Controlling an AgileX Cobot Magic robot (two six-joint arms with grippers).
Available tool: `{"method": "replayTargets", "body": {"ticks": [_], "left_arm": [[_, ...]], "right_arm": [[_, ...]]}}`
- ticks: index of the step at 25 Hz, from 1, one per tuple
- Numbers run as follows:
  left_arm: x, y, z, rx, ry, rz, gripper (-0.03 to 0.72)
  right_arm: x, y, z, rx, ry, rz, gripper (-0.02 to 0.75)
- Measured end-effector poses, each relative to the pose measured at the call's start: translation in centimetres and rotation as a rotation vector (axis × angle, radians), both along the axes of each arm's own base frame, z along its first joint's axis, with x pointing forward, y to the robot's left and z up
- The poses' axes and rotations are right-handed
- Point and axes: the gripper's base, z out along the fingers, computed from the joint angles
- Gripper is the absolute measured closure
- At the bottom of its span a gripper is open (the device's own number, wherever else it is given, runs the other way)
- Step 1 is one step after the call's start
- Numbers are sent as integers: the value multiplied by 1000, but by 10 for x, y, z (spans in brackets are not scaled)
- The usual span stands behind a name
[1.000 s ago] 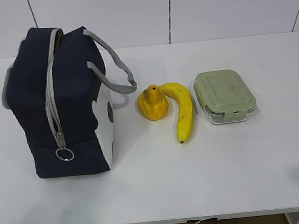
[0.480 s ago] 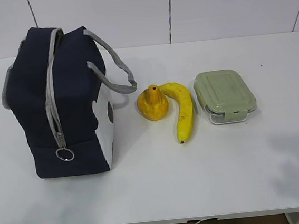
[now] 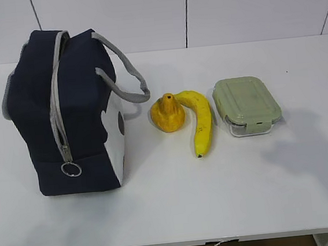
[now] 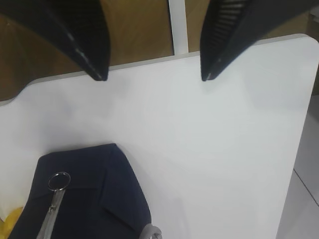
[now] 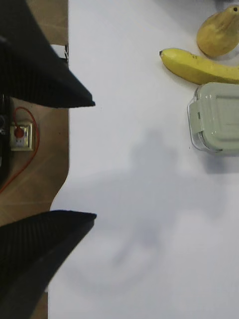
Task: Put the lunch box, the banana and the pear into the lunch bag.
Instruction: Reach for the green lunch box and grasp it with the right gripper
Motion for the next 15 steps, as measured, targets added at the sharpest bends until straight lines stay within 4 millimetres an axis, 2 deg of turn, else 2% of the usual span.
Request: {"method": "replayTargets", "body": {"ticks": [5,15], "left_arm": [[0,0,0,0,0,0,254],[0,0,0,0,0,0,254]], "right_arm": [[34,6,0,57,76,45,227],[98,22,13,136,114,226,230]]}}
